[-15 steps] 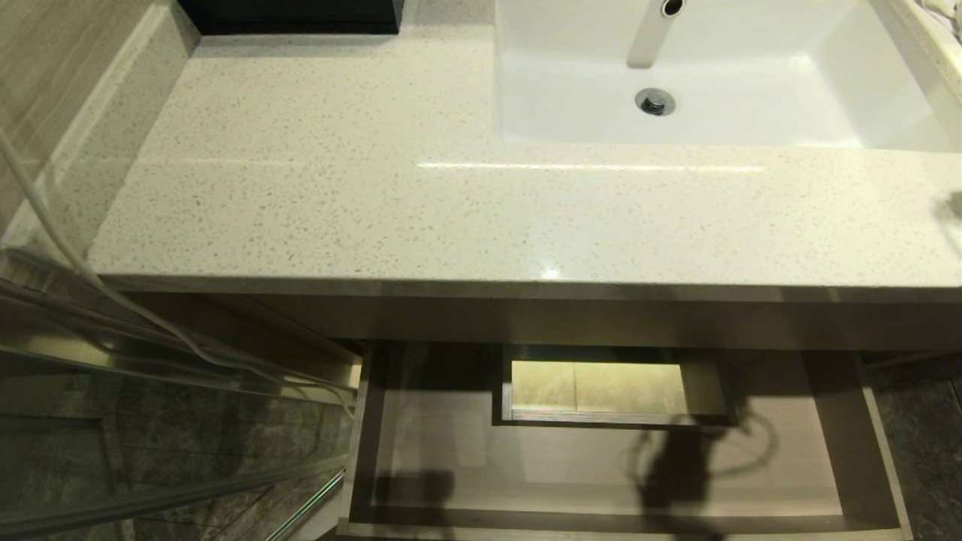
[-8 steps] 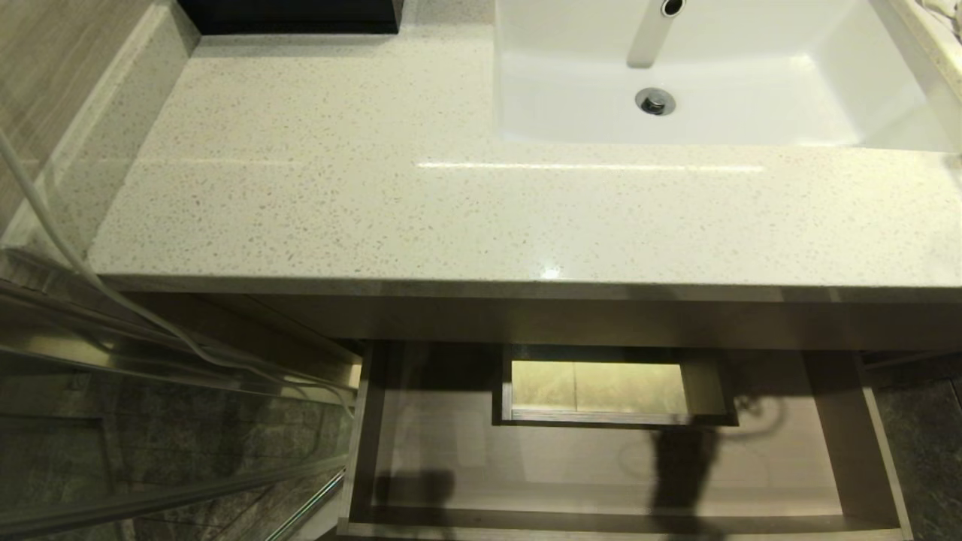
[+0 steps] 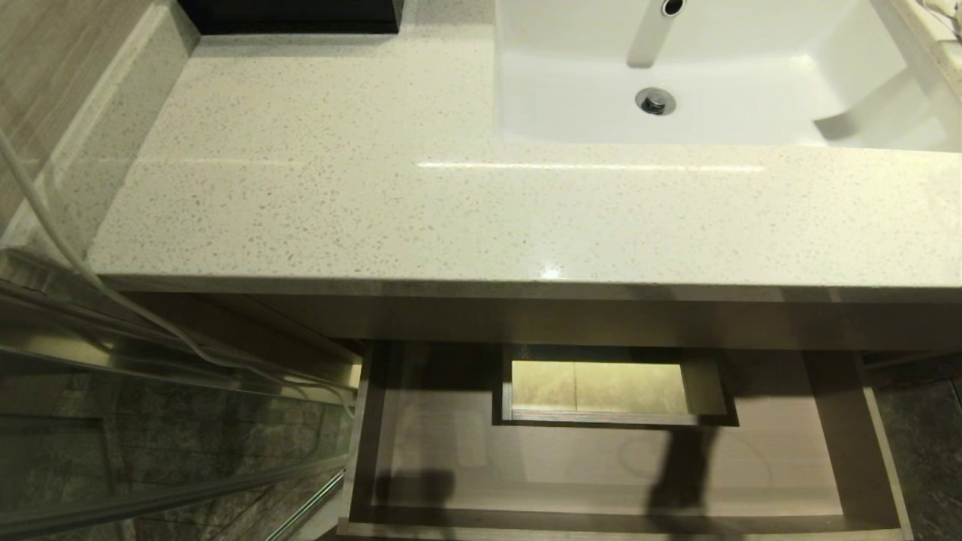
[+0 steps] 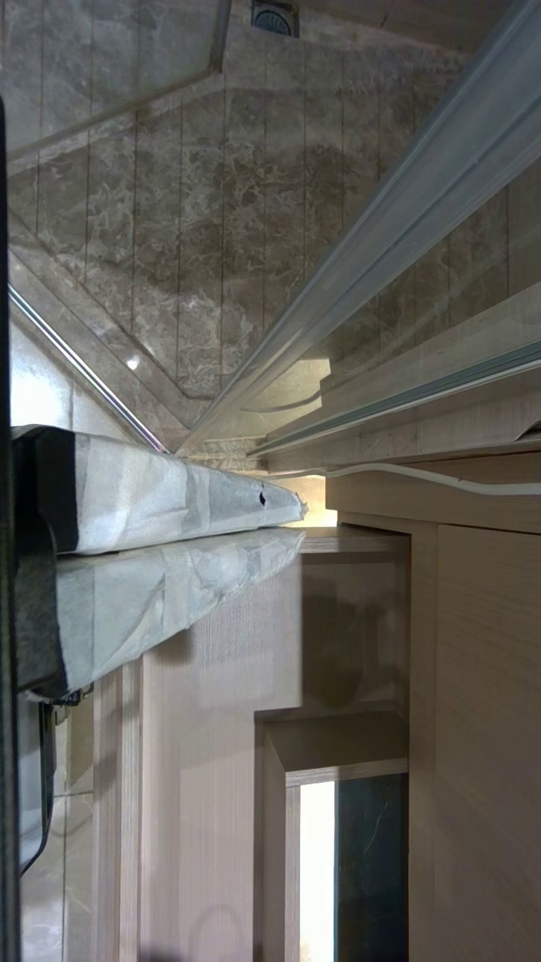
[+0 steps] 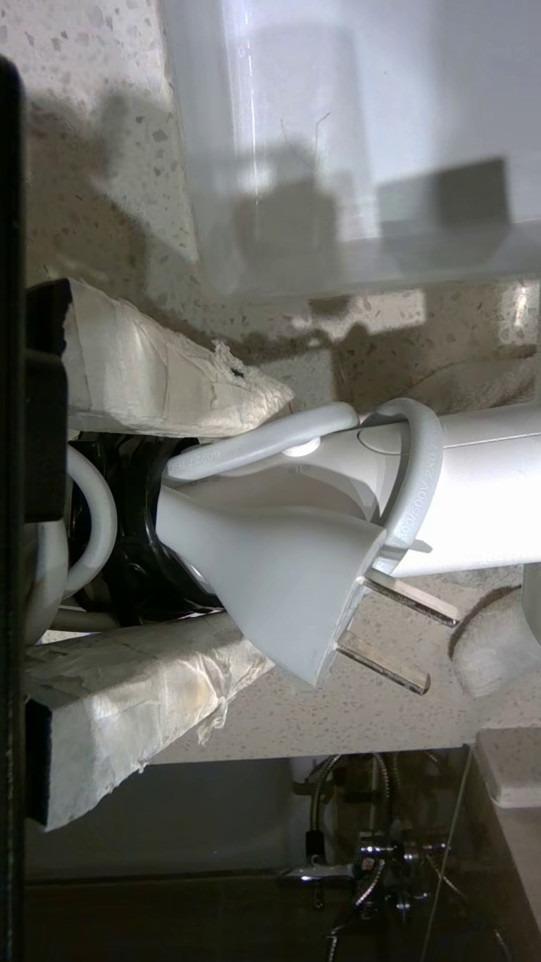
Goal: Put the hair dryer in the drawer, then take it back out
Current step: Place it on the countertop
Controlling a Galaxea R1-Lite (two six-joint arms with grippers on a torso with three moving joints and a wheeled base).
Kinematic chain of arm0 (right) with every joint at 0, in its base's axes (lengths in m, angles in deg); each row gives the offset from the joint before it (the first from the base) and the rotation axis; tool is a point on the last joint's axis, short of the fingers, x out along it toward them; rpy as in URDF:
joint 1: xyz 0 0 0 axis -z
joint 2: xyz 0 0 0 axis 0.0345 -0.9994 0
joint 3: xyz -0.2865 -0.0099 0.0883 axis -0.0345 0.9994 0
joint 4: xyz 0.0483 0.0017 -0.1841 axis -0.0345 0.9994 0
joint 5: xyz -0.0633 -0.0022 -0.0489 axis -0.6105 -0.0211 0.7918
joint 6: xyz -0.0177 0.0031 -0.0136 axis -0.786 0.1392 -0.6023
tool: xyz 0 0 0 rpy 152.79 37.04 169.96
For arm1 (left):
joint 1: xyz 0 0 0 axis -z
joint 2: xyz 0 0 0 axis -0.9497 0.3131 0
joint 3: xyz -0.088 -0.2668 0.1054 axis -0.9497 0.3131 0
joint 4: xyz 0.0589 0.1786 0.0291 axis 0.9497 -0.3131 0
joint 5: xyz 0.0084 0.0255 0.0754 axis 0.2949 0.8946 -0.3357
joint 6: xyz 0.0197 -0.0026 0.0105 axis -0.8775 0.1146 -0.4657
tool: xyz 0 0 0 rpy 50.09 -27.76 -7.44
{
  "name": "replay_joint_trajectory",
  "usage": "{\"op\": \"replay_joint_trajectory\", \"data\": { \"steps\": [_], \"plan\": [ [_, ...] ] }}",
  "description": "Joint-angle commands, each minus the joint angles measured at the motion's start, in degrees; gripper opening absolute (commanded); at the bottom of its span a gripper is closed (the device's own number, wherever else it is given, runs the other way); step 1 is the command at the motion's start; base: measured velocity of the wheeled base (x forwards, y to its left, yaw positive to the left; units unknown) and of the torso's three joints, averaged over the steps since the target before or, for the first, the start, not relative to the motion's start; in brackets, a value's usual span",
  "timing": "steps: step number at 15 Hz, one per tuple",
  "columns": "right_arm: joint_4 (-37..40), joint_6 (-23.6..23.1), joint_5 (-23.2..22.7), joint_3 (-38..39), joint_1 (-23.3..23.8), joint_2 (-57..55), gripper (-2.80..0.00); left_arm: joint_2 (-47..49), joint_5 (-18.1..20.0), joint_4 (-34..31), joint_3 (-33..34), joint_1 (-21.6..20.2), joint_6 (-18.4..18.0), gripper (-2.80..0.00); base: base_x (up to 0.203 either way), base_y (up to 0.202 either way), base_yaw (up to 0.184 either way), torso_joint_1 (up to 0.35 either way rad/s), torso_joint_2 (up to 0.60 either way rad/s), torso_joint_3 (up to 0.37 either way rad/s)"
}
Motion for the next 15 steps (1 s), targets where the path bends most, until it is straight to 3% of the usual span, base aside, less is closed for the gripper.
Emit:
{"op": "replay_joint_trajectory", "data": {
  "steps": [1, 12, 15],
  "plan": [
    [0.0, -0.2, 0.0, -0.1, 0.0, -1.8, -2.8, 0.0, 0.0, 0.0, 0.1, 0.0, 0.0, -2.8, 0.0, 0.0, 0.0, 0.0, 0.0, 0.0],
    [0.9, -0.3, -0.1, 0.3, 0.4, -2.1, -2.8, 0.0, 0.0, 0.0, 0.1, 0.0, 0.0, -2.8, 0.0, 0.0, 0.0, 0.0, 0.0, 0.0],
    [6.2, -0.6, -0.3, 1.3, 0.4, 2.0, -2.8, 0.0, 0.0, 0.0, 0.0, 0.0, 0.0, -2.8, 0.0, 0.0, 0.0, 0.0, 0.0, 0.0]
  ]
}}
